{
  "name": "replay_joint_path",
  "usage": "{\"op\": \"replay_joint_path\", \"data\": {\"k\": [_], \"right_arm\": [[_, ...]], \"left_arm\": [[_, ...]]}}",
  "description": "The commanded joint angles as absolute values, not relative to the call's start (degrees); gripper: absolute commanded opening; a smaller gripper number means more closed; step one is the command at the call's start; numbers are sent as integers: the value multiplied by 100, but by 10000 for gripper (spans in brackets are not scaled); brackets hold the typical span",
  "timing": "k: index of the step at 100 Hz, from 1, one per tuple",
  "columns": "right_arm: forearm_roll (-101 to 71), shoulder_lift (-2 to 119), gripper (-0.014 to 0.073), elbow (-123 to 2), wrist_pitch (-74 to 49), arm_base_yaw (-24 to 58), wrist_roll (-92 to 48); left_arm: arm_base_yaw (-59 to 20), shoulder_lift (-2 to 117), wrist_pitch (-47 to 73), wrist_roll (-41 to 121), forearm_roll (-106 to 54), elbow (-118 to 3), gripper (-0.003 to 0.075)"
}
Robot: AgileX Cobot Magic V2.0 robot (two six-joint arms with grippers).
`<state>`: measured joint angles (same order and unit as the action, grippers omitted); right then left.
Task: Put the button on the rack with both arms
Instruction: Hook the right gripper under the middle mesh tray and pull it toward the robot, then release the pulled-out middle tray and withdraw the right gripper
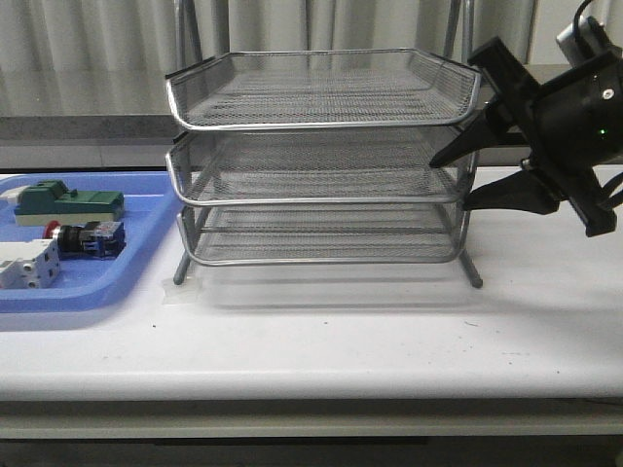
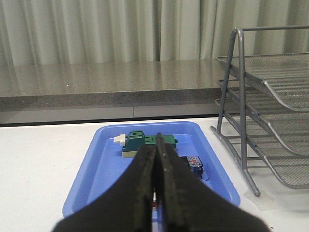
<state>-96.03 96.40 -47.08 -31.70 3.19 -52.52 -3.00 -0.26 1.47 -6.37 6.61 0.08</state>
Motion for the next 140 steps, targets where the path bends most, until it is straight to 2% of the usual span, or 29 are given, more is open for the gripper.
{"op": "replay_joint_path", "data": {"k": [1,14,35,42,76,110,135,140], "right_arm": [[-9854,9537,379,-4912,-3562,334,-5414],[-9915,9583,274,-4918,-3589,359,-5443],[-9872,9583,26,-4918,-3666,359,-5443],[-9770,9583,-13,-4910,-3769,359,-5443],[-9311,9420,-18,-4211,-4166,359,-5443],[-9298,8401,-18,-2847,-4078,359,-5557],[-9298,7892,-14,-2569,-4050,359,-5557],[-9293,7839,10,-2569,-4024,359,-5557]], "left_arm": [[-280,-211,-311,-674,621,266,-20],[-280,-211,-311,-674,621,266,-20],[-280,-211,-311,-674,621,266,-20],[-280,-211,-311,-674,621,266,-20],[-280,-211,-311,-674,621,266,-20],[-280,-211,-311,-674,621,266,-20],[-280,-211,-311,-674,621,266,-20],[-280,-211,-311,-674,621,266,-20]]}}
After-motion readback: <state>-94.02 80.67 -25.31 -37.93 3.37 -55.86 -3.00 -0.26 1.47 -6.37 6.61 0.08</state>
